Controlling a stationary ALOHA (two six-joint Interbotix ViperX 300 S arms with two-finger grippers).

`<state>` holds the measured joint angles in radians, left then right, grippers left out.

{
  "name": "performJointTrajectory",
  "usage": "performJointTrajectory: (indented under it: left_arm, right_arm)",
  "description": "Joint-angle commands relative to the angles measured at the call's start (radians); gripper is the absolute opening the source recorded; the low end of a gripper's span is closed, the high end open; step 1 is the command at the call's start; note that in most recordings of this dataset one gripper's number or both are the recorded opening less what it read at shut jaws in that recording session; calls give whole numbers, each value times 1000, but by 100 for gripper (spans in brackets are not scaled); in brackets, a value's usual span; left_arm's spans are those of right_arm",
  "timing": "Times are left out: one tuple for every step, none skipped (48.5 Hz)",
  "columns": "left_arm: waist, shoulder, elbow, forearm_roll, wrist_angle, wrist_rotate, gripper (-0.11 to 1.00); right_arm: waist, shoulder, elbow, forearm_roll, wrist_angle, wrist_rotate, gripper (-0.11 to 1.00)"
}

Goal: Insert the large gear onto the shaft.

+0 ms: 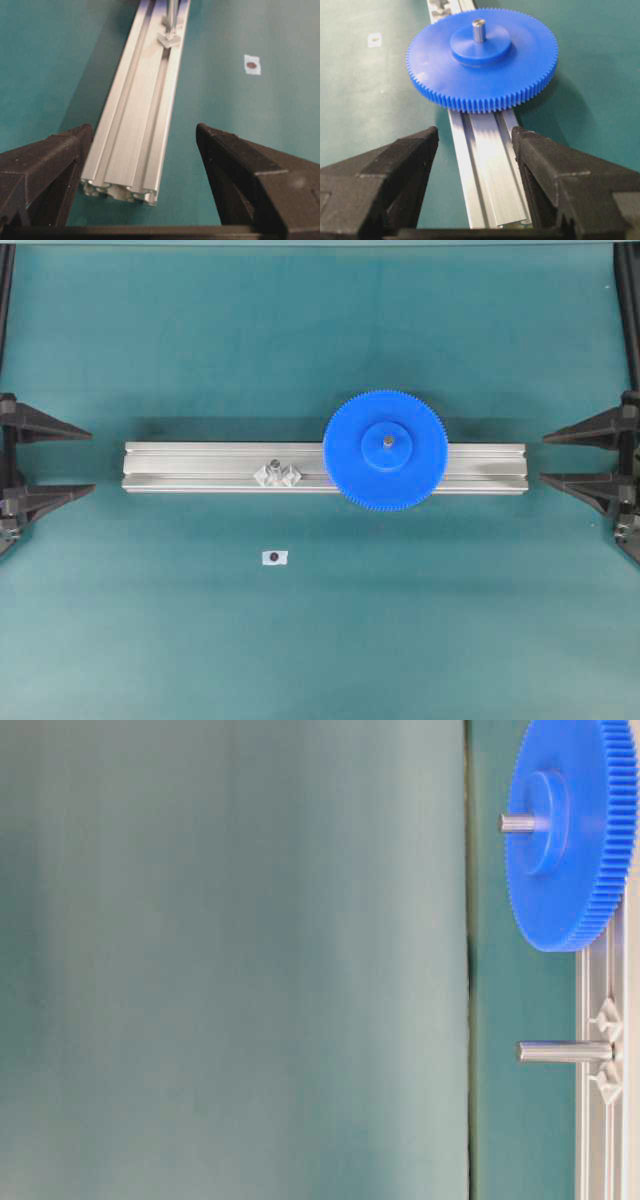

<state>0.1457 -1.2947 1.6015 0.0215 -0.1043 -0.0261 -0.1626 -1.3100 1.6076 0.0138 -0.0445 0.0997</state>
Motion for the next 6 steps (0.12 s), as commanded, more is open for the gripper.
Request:
performJointTrajectory:
  left_arm:
    - [-2, 9, -12, 2, -9, 0, 88]
    - [-2, 9, -11, 2, -9, 0, 88]
    - [-2, 9, -12, 2, -9, 0, 88]
    - [-2, 9, -12, 2, -9, 0, 88]
    - [-2, 9, -12, 2, -9, 0, 88]
    - [-2, 9, -12, 2, -9, 0, 88]
  right_arm:
    - [-3, 8, 8, -2, -34, 8, 69]
    - [-3, 8, 8, -2, -34, 8, 69]
    - [-3, 8, 8, -2, -34, 8, 69]
    - [-3, 6, 8, -2, -34, 8, 69]
    - [-3, 6, 8, -2, -34, 8, 69]
    - [-3, 8, 8, -2, -34, 8, 69]
